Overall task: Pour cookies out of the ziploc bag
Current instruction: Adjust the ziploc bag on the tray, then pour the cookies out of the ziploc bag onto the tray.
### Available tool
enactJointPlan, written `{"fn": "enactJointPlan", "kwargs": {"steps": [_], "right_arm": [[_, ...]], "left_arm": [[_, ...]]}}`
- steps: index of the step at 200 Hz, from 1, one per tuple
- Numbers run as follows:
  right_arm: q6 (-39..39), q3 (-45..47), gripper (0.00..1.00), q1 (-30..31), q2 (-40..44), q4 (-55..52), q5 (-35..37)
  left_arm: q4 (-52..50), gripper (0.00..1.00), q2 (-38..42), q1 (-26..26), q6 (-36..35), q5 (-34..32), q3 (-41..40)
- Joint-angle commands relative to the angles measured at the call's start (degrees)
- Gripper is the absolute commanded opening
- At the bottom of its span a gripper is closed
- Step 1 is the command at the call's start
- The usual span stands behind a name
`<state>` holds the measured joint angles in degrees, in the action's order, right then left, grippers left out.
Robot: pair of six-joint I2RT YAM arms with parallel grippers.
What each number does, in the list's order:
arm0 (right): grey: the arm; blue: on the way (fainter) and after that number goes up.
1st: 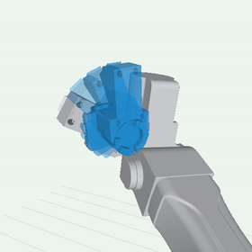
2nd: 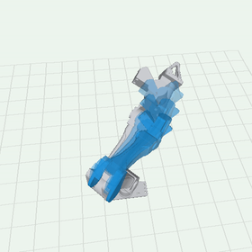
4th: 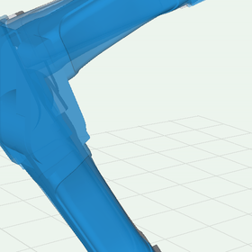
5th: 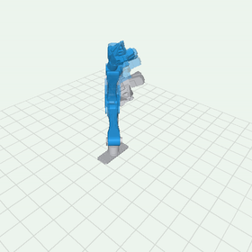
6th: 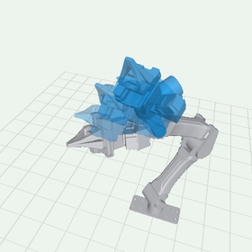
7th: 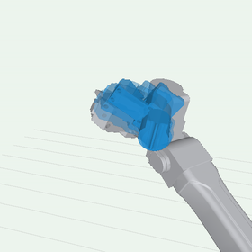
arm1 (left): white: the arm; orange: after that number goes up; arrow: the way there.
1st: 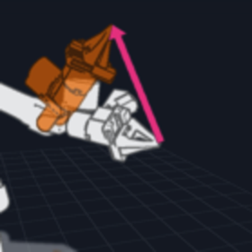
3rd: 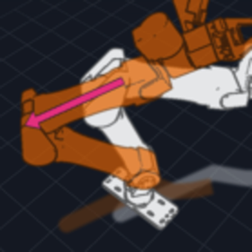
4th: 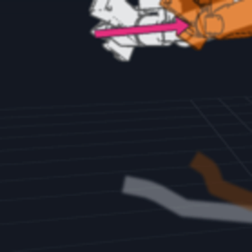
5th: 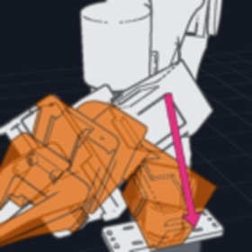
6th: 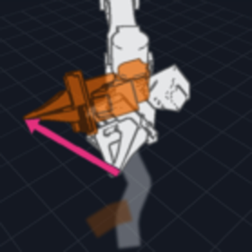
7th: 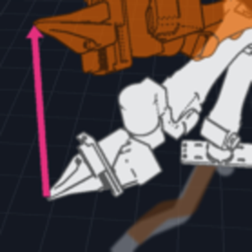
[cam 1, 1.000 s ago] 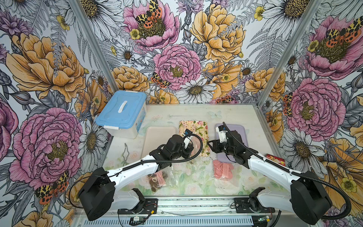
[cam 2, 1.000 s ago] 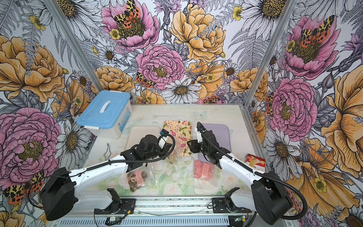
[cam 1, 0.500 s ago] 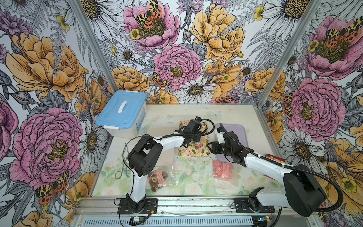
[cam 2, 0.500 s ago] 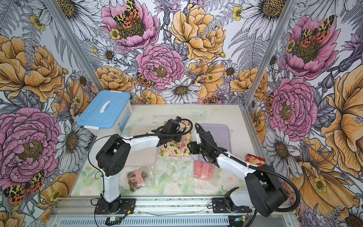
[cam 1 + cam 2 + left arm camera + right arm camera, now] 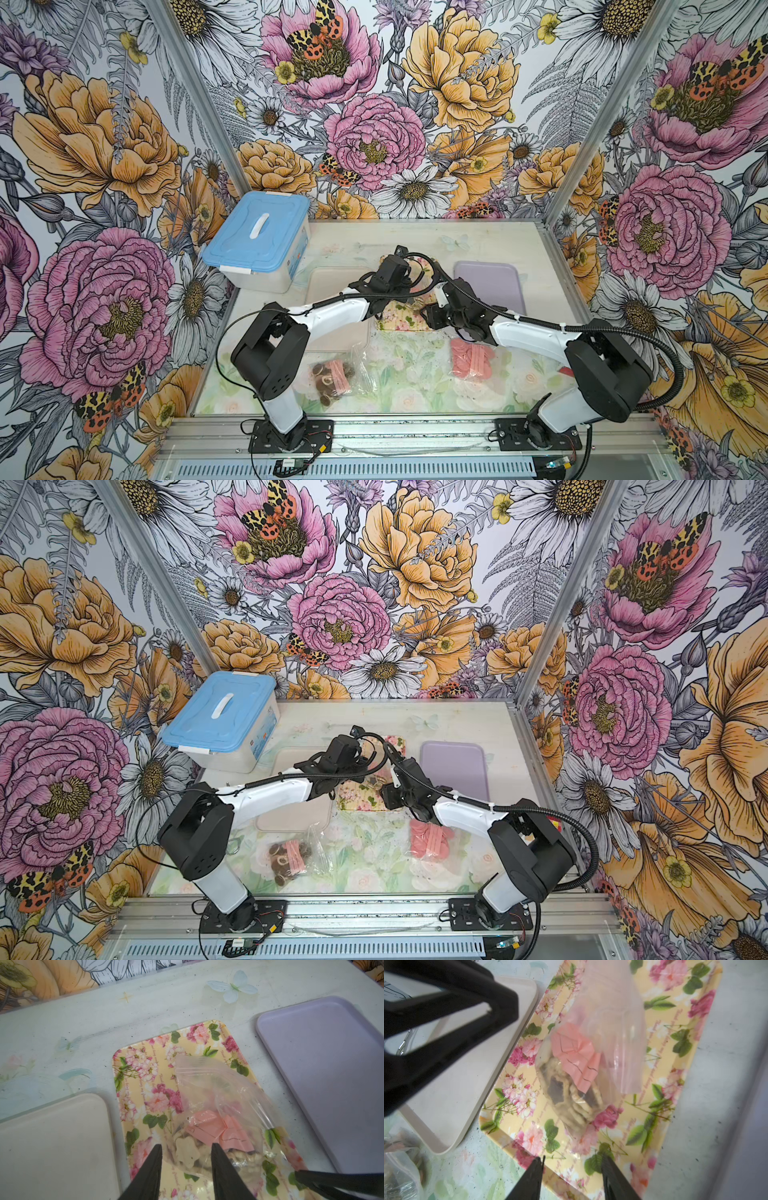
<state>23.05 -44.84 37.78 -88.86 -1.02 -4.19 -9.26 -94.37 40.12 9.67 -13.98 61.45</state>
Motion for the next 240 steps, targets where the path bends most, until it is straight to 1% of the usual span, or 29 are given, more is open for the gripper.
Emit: {"fn": "enactJointPlan", "kwargs": {"steps": [1,19,22,31,57,85,106,136,177,224,233,240], "right_arm": [[-2.19,-1.72,0.48,0.97,-1.53,-1.00,4.01],[-2.78,-2.32,0.46,1.07,-2.47,-1.80,4.39],[-2.89,-2.47,0.45,1.14,-2.65,-1.98,4.45],[-3.02,-2.91,0.43,1.31,-3.32,-2.57,4.71],[-3.18,-3.63,0.34,2.01,-4.92,-3.00,5.10],[-4.04,-5.27,0.34,2.56,-7.83,-3.60,5.71],[-4.58,-6.11,0.34,2.83,-9.39,-3.81,5.53],[-4.59,-6.22,0.33,3.00,-9.59,-3.91,5.99],[-4.85,-6.75,0.24,3.07,-10.53,-4.12,5.13],[-5.11,-7.85,0.25,3.26,-12.50,-4.43,4.14],[-5.12,-7.85,0.24,3.27,-12.64,-4.43,4.36],[-5.06,-7.94,0.21,3.30,-12.78,-4.43,4.54]], "left_arm": [[2.21,0.41,2.58,-1.88,2.31,-0.29,-5.24],[5.15,0.39,4.64,-3.54,2.87,1.58,-9.42],[5.34,0.39,4.86,-3.89,2.96,3.34,-9.81],[5.36,0.39,5.24,-4.74,2.81,4.84,-10.33],[6.08,0.38,5.34,-6.26,1.44,7.54,-10.43],[5.12,0.37,2.52,-7.07,0.59,10.66,-7.61],[4.26,0.35,0.56,-7.20,-0.18,11.25,-5.99],[3.04,0.35,-0.23,-7.31,-0.07,11.86,-4.94],[0.60,0.35,1.23,-8.07,-2.11,11.69,-4.39],[0.64,0.34,0.72,-8.55,-1.50,12.81,-3.97],[0.64,0.34,0.76,-8.57,-1.50,12.81,-3.97],[0.73,0.34,0.74,-8.59,-1.41,12.89,-3.97]]}}
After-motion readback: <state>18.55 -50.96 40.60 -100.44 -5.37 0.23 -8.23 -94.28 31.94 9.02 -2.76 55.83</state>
